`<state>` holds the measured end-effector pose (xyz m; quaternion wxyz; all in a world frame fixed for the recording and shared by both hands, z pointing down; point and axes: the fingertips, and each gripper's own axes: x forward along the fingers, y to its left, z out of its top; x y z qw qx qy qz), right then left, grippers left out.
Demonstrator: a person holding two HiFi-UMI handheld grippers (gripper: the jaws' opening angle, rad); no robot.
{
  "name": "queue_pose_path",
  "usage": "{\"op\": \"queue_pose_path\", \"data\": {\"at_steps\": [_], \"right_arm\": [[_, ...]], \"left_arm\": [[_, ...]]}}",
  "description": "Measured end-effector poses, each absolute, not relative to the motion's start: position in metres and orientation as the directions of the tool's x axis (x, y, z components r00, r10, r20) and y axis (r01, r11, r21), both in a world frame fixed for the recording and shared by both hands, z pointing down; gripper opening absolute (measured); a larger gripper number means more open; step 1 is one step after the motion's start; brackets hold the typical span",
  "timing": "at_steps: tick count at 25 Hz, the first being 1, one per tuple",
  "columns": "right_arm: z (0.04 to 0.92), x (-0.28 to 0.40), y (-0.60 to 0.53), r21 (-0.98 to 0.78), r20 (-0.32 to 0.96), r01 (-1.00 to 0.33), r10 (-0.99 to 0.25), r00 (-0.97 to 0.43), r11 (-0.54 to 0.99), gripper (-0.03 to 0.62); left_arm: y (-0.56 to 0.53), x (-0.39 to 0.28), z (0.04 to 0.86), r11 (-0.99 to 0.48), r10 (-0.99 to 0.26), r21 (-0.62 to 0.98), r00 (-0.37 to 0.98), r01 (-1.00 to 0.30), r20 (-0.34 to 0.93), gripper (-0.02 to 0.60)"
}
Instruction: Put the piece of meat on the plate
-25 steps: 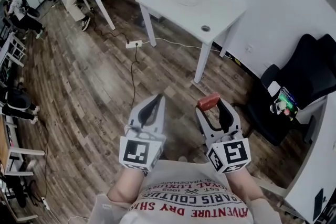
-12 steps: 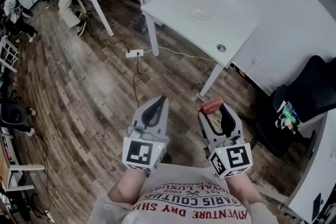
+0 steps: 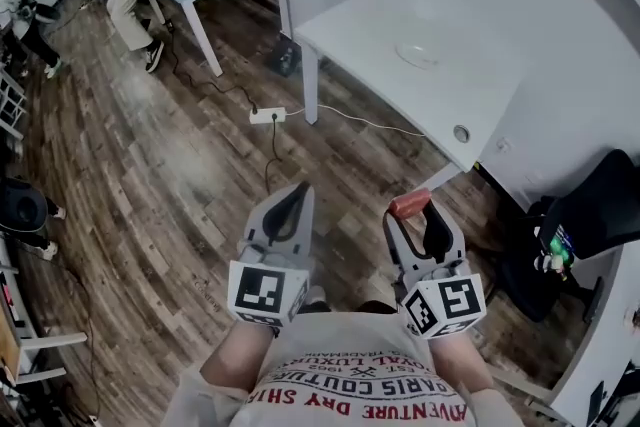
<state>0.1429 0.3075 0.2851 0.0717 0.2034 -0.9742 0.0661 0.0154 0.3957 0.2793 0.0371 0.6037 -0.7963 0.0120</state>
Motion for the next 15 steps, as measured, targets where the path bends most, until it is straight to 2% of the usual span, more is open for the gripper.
{"op": "queue_pose_path", "data": {"at_steps": [8, 15], "right_arm": [[0.299, 0.072, 0.275, -0.170, 0.198, -0.379, -0.346, -0.917, 0.910, 0.276], [0.306, 0.015, 0.203, -0.182, 0.190, -0.359, -0.326, -0.926, 0.915, 0.276]], "left_arm": [[0.371, -0.049, 0.304, 0.293, -0.952, 0.086, -0.282, -0.952, 0.117, 0.006], [0.306, -0.101, 0.305, 0.314, -0.945, 0.066, -0.305, -0.947, 0.120, 0.006]]}}
